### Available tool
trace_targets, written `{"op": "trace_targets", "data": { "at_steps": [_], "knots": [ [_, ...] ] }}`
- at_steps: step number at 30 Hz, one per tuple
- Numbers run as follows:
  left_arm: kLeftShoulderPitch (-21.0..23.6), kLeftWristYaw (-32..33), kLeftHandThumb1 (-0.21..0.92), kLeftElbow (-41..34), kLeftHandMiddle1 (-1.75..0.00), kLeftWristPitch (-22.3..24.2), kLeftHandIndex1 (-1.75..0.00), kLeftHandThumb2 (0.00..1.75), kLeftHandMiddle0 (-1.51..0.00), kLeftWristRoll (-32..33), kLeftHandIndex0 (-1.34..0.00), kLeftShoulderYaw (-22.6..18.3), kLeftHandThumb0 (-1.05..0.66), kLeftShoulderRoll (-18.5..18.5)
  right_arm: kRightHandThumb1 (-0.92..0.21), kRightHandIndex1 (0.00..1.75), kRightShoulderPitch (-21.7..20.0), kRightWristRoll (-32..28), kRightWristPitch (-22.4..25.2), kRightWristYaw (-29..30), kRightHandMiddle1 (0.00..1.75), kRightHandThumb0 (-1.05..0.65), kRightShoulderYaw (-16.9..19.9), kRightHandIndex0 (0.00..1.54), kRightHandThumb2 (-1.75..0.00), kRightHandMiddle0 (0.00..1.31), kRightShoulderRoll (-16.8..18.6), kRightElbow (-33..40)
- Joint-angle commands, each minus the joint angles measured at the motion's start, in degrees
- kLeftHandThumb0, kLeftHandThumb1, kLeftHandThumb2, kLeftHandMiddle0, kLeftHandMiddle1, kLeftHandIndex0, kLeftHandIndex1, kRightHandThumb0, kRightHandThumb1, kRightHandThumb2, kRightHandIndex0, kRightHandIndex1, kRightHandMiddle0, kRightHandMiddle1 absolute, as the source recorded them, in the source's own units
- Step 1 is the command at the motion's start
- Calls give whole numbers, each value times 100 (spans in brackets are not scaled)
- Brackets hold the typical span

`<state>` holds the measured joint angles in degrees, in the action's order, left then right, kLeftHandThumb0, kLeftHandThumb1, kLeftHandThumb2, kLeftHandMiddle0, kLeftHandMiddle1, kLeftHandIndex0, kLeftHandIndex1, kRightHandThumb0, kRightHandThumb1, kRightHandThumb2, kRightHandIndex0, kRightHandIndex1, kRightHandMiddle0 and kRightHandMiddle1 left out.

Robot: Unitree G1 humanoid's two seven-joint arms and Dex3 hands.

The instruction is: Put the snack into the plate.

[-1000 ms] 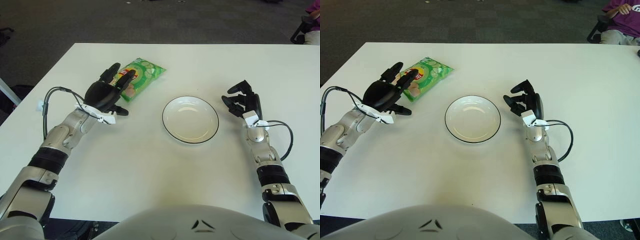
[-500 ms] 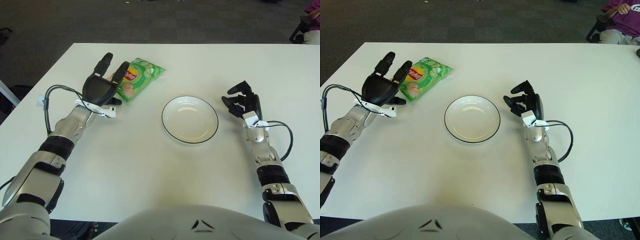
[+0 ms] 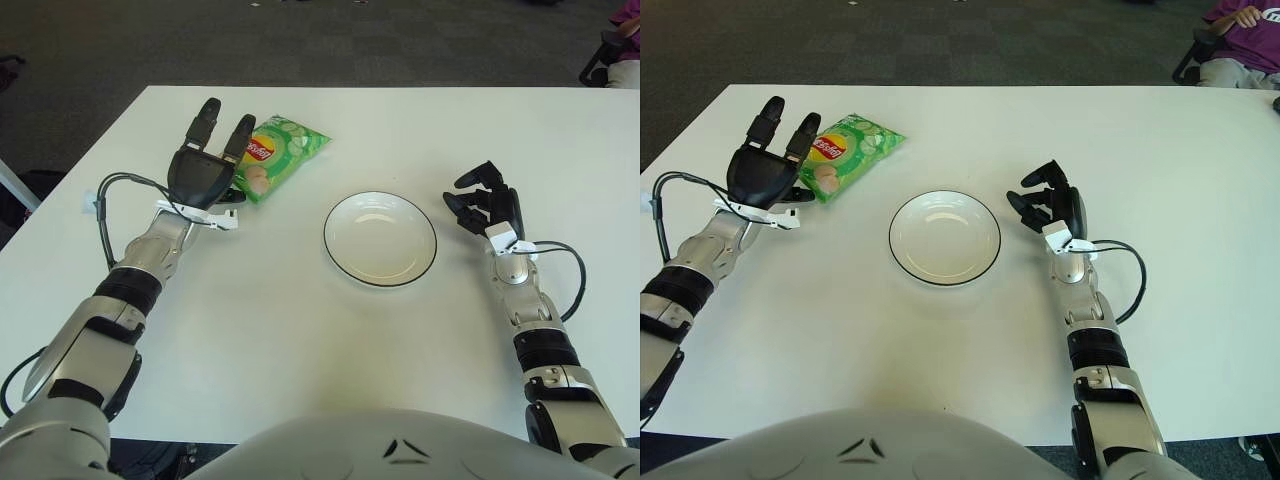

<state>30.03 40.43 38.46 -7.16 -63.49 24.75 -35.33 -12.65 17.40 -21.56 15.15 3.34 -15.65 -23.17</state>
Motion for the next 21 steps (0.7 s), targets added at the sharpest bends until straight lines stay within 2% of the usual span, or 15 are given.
{"op": "trace_targets", "data": {
  "at_steps": [1,21],
  "knots": [
    [178,-421,86,43,0,84,0,1,0,-61,-2,155,-71,-132,-92,47,-105,21,-46,38,159,-35,8,97,-39,33,-66,-42],
    [612,-463,88,698,0,-573,-1,1,0,125,-3,474,-67,-272,-92,47,-161,0,-92,21,159,-35,12,97,-39,33,-101,-144]
  ]
}}
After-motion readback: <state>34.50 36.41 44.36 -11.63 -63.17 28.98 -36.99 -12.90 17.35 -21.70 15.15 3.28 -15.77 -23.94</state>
